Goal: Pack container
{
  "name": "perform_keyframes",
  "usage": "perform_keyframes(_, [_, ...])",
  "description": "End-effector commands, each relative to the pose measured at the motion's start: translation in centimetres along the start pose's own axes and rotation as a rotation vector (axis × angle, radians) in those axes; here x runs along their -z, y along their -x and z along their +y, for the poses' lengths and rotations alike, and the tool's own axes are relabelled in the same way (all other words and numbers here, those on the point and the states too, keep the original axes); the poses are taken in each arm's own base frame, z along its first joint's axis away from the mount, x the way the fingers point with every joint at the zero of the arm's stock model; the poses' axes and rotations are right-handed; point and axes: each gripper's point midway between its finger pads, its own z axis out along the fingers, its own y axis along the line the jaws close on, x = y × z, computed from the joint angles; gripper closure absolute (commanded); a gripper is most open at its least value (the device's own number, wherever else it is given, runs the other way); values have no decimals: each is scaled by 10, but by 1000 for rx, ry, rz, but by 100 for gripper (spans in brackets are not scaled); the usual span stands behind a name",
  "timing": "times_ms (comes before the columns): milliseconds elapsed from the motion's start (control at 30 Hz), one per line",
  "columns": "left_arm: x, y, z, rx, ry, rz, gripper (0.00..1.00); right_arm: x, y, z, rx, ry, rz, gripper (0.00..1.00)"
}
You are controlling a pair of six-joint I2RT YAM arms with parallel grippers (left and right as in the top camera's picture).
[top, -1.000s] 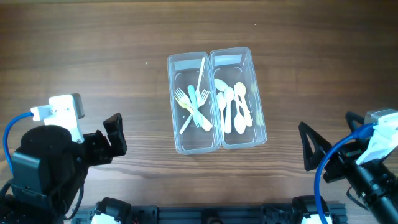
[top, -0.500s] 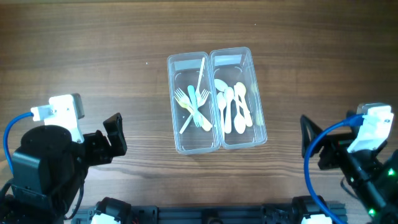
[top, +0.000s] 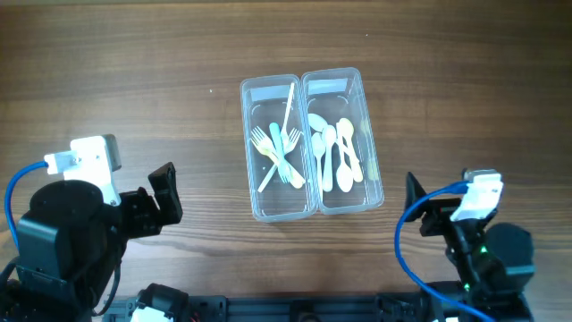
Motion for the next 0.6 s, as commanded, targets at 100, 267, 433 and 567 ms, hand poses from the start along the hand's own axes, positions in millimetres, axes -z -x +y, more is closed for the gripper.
perform_keyframes(100, [1,1,1,-8,3,-3,0,-13,-34,-7,-20,-17,-40,0])
perform_keyframes(267, [1,1,1,-8,3,-3,0,-21,-51,-9,-18,-13,-79,0])
perform_keyframes(433, [1,1,1,-8,3,-3,0,-34,-65,-12,-15,-16,-91,0])
perform_keyframes(567, [1,1,1,-8,3,-3,0,-34,-65,-14,-16,-31,-91,0])
